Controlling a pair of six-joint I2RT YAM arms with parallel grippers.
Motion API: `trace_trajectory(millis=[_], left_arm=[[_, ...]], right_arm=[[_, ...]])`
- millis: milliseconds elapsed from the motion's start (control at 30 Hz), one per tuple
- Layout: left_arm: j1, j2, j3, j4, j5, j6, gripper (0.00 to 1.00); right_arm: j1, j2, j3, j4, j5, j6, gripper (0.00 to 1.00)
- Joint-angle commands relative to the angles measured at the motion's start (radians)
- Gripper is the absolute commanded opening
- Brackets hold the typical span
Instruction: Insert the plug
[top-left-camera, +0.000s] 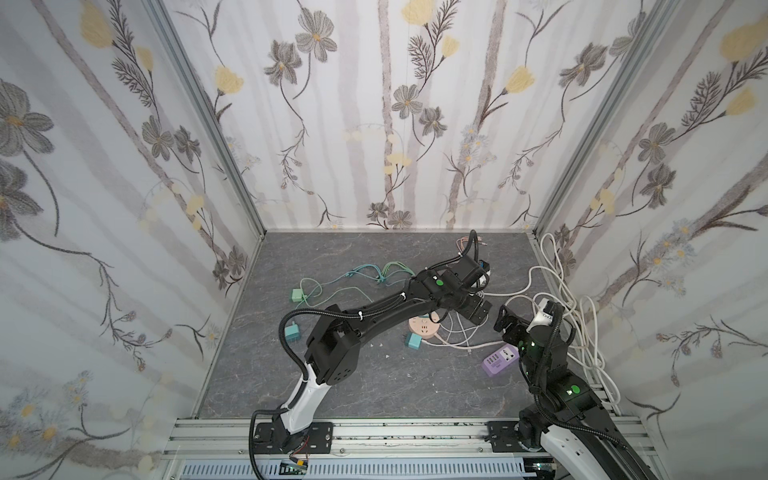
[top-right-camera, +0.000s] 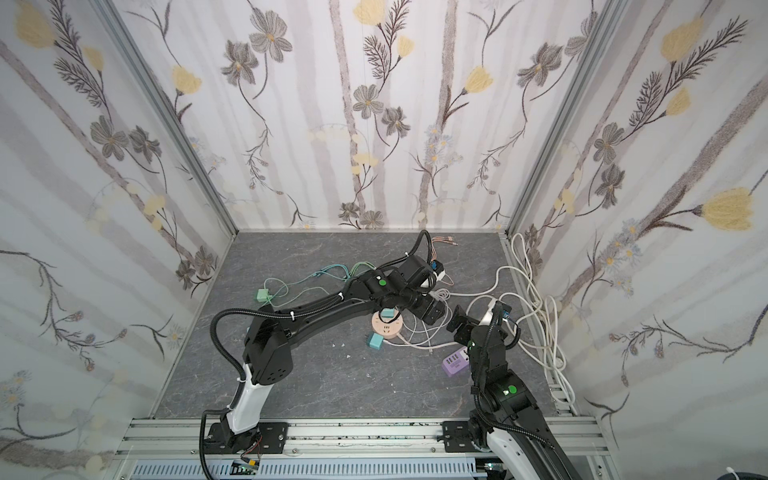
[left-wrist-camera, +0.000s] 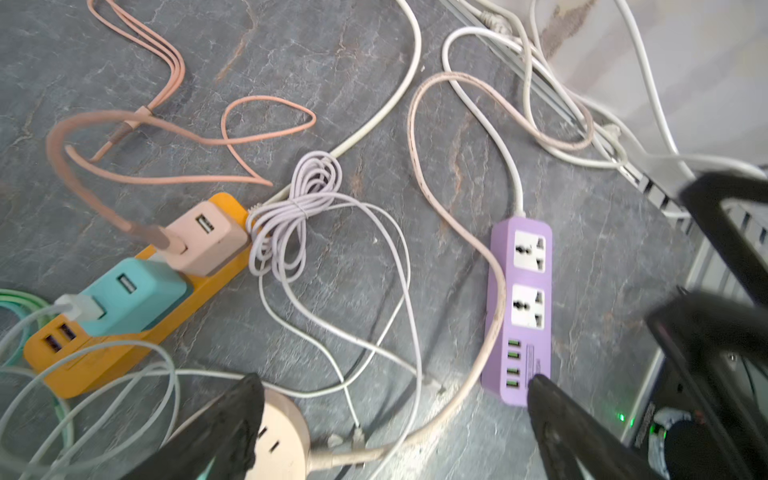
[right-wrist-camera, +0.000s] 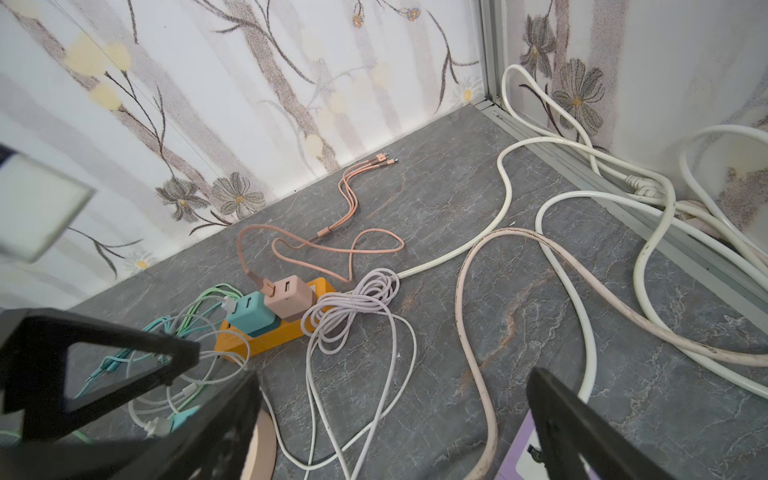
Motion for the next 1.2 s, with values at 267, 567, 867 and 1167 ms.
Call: trace_trajectory(millis=[267,567,867,1167], left_arm=[[0.033,-0.153,-0.265,-0.247,-0.002,0.557,1.00],[0.087,-0.148,-0.456,-0.141,-0.151,0.736,1.00],[0.116,-0.083,-0.485,-0.059,-0.159,0.823,0.95],[0.072,-0.068,-0.491,-0.080,-0.105,0.802,0.91]], right_arm=[[-0.008,0.085,0.028,0.093,-0.035,0.014,0.99],[-0.008,0.086,0.034,0.072,-0.040,0.020,0.99],[-0.010,0.075,0.037,0.056,-0.034,0.014,0.99],[-0.010,0.078,0.039,0.048,-0.027,0.013,0.99]])
